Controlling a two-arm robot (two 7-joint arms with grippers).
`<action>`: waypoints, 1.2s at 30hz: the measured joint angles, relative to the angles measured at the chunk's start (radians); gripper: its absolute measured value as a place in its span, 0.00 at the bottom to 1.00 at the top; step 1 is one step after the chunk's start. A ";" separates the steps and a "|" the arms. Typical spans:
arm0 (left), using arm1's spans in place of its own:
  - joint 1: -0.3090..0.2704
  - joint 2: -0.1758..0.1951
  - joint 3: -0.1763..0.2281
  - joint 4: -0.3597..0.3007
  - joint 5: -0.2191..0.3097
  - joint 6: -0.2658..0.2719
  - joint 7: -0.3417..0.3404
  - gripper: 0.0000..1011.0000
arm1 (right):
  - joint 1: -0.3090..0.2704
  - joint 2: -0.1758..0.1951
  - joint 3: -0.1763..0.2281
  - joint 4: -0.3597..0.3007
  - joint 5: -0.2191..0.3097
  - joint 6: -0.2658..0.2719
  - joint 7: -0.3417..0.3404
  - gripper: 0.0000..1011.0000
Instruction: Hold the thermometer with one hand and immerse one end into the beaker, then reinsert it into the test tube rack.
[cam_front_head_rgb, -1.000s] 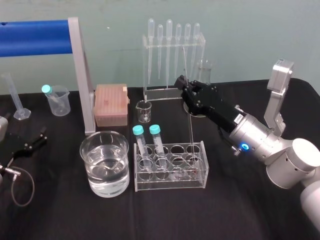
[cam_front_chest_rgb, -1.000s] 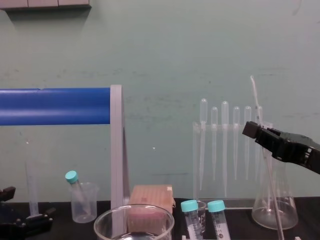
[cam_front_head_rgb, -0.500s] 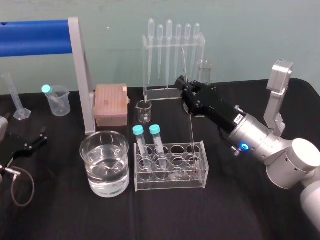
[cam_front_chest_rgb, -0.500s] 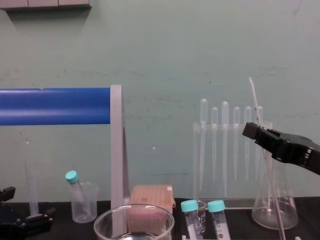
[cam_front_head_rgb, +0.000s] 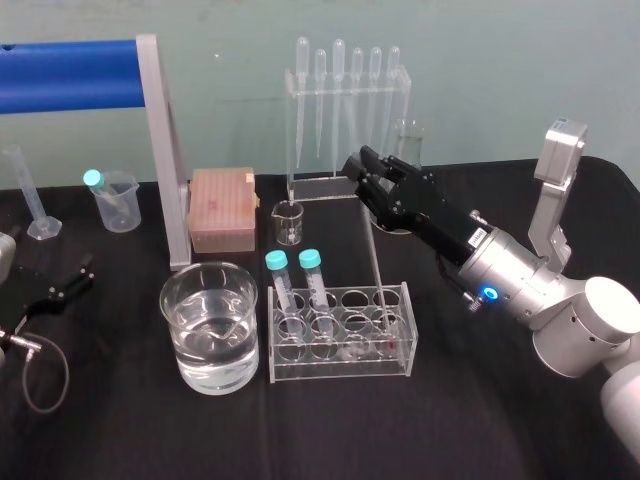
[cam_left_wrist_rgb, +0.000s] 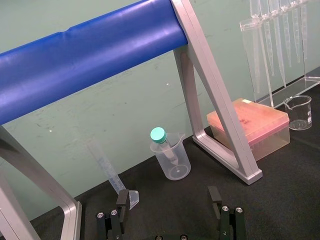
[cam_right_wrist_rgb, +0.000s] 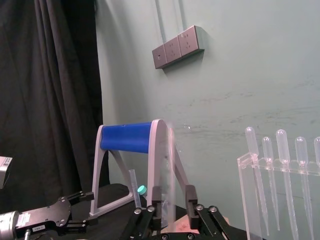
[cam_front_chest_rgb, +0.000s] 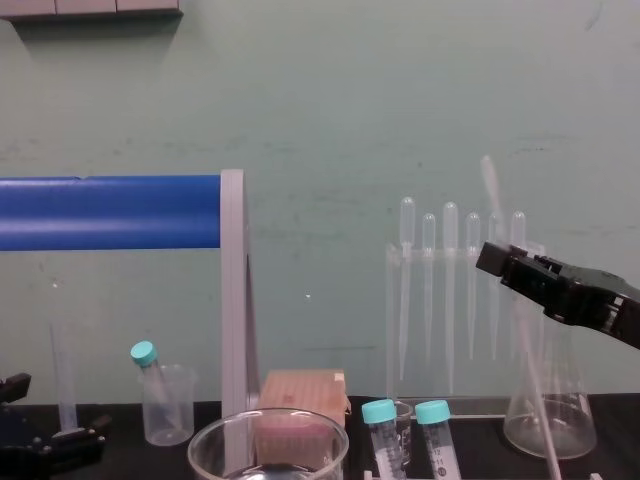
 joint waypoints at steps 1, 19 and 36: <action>0.000 0.000 0.000 0.000 0.000 0.000 0.000 1.00 | 0.000 0.000 0.000 0.000 0.000 0.000 0.000 0.33; 0.000 0.000 0.000 0.000 0.000 0.000 0.000 1.00 | 0.000 0.000 0.000 0.000 0.001 -0.001 0.001 0.86; 0.000 0.000 0.000 0.000 0.000 0.000 0.000 1.00 | -0.072 0.026 0.039 -0.129 -0.141 -0.005 -0.233 0.99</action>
